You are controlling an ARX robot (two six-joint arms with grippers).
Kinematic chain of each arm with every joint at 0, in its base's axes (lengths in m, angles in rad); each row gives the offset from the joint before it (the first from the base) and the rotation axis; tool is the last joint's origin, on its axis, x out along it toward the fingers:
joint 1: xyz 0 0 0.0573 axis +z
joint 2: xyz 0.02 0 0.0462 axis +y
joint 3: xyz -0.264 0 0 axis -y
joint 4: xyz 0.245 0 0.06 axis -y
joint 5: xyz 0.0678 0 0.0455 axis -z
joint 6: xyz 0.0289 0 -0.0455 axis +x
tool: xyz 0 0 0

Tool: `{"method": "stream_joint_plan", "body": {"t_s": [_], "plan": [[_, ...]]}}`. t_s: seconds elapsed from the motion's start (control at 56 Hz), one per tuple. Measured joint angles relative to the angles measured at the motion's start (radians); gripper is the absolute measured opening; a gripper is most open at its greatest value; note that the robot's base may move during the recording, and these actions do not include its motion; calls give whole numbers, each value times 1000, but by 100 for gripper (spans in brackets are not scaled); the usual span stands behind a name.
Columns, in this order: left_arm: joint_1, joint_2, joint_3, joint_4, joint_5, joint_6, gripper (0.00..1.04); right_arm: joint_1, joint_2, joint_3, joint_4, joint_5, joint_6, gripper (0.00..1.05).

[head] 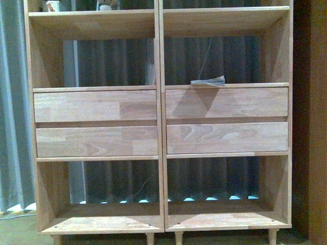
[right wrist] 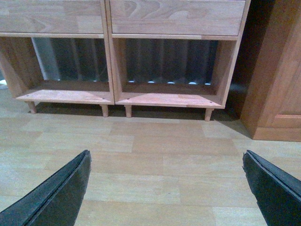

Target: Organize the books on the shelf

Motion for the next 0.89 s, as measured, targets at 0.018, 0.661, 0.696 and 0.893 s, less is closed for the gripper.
{"method": "stream_joint_plan", "body": {"t_s": [0.018, 0.661, 0.696, 0.893], "plan": [[0, 0, 0, 0, 0, 0, 97, 0, 0, 0, 0, 0, 0, 98], [0, 0, 0, 0, 0, 0, 97, 0, 0, 0, 0, 0, 0, 98], [0, 0, 0, 0, 0, 0, 97, 0, 0, 0, 0, 0, 0, 98], [0, 0, 0, 0, 0, 0, 97, 0, 0, 0, 0, 0, 0, 98]]}}
